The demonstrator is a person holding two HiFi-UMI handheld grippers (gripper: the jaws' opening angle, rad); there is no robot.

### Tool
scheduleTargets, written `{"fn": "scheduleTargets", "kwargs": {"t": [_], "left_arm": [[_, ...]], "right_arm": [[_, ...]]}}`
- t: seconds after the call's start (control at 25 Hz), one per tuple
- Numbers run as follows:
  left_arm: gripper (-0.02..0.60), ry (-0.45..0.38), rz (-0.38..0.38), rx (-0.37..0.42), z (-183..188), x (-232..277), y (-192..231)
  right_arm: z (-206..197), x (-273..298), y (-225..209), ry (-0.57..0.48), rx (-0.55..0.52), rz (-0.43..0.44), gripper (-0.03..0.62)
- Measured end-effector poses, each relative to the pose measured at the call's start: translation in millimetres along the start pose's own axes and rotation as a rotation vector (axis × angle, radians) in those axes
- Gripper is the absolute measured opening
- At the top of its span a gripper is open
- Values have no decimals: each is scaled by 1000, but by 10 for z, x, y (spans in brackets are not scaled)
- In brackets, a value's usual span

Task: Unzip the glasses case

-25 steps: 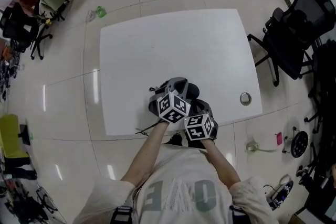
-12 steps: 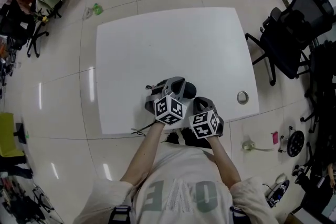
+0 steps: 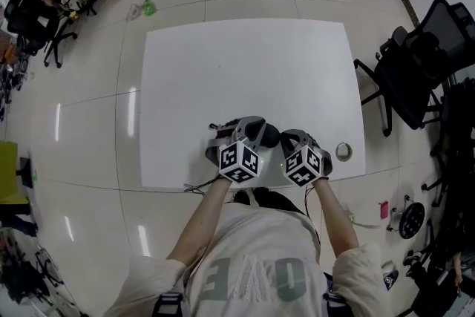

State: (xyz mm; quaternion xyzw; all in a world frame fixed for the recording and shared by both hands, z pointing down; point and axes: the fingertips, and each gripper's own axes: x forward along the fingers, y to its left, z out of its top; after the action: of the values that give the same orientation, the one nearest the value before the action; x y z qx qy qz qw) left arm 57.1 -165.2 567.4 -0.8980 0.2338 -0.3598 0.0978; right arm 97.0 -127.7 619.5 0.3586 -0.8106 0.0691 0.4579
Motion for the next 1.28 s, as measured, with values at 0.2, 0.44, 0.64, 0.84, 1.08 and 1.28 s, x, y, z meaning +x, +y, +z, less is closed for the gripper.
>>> {"fn": "scheduleTargets", "kwargs": {"t": [0.2,0.44,0.64,0.84,1.08,1.28], "left_arm": [[5,9,4,2,7,51,-19],[5,22,14,-21,-16,78,47],[5,35,43,-161,-61,21,164],[6,31,159,-488,-290,-345,373],[6,86,259,-567,-502,-713,324],[6,167,285,-589,-645,-762,208]], "right_arm": [[61,125,-92,-7,-272,123,0],[177,275,-155,-18,-434,198,0],[198,214,-96,-29,-407,169,0],[327,96,106,-63,-309,14,0],[399,108,549,-5,-307,-119,0],[615,46,888,-45,-282,-100,0]]}}
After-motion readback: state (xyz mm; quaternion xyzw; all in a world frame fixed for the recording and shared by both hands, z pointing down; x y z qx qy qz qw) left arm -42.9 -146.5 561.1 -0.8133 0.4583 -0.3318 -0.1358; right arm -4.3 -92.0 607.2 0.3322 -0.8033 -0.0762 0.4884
